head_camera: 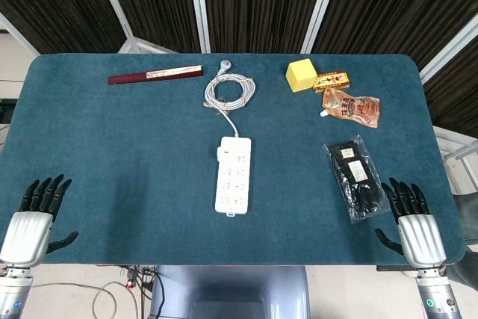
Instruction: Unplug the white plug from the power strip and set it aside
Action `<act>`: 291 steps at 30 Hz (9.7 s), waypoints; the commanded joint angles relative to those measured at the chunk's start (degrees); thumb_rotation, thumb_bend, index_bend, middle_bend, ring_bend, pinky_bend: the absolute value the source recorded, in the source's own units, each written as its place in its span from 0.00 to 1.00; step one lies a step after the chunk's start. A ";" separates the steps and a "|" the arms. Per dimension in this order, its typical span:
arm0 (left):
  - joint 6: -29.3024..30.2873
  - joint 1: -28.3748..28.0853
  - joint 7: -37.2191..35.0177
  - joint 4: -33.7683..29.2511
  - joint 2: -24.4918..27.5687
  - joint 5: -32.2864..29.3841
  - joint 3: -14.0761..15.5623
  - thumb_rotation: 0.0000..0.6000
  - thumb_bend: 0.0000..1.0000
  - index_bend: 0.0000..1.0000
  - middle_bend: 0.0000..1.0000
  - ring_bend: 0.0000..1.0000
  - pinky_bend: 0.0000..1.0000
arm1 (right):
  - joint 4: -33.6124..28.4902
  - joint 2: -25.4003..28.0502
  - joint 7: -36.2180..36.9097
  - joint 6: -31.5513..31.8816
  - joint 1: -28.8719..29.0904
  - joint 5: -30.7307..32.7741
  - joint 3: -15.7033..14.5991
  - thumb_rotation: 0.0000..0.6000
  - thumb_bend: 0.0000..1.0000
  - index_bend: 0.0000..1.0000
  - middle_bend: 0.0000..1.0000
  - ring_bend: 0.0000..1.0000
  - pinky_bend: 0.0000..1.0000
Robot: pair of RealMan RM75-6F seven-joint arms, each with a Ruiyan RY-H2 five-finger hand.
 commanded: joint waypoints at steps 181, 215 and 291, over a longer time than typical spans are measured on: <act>-32.61 -60.81 30.89 35.01 -45.27 -50.94 -19.81 1.00 0.35 0.67 0.72 0.30 0.27 | 7.19 -33.28 -23.47 -28.21 26.76 14.82 2.63 1.00 0.39 0.22 0.18 0.10 0.16; -32.06 -58.31 32.85 34.16 -43.74 -50.20 -19.04 1.00 0.35 0.71 0.75 0.31 0.28 | 6.11 -33.02 -23.64 -27.93 26.42 14.91 2.05 1.00 0.39 0.22 0.18 0.10 0.16; -25.94 -48.28 31.89 17.50 -27.25 -45.68 -12.69 1.00 0.29 0.67 0.75 0.38 0.31 | -4.51 -27.73 -30.39 -21.16 26.70 12.63 5.35 1.00 0.39 0.22 0.18 0.10 0.16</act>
